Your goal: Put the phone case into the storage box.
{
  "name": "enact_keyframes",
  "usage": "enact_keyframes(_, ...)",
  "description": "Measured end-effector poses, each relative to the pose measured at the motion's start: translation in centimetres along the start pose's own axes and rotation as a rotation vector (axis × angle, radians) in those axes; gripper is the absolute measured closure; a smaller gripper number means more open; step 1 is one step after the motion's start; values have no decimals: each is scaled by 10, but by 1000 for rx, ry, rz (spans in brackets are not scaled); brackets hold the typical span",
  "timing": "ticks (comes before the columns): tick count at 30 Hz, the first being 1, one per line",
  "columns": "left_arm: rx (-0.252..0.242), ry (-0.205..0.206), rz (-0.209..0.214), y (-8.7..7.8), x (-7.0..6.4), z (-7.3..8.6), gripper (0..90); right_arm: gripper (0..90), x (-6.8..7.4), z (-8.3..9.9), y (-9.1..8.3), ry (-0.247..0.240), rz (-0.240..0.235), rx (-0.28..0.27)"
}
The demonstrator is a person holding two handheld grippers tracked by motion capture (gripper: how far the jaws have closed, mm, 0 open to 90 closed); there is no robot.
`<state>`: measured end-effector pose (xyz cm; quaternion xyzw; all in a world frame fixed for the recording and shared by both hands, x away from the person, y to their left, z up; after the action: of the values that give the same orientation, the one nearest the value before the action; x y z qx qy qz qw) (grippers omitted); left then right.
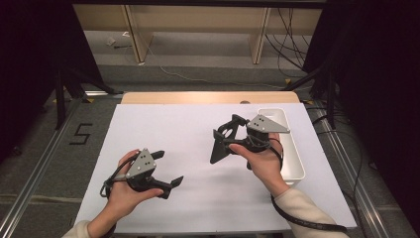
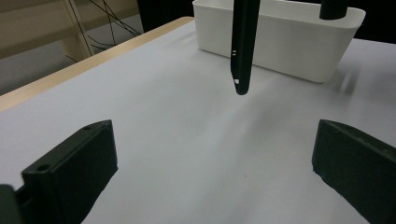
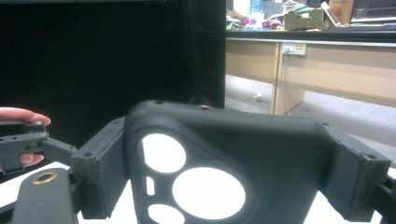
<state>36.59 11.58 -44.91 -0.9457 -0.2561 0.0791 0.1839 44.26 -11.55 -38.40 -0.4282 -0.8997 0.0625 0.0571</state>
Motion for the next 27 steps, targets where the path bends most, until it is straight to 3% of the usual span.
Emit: enact_keyframes(27,0,-6,-9,1,2,1,0,157,-14,-13,-8,11,30,-38)
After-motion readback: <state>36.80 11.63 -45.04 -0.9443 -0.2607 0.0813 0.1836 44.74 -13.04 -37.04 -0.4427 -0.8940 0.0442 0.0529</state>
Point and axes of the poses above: each handheld gripper's, and its own axes: y roughly forward along the jaws, z roughly out of its underside, x roughly to its left, the point moved 6 cm from there along y, roughly forward along the jaws, and after that the axes turned 9 degrees about z, right-handed, at the moved point
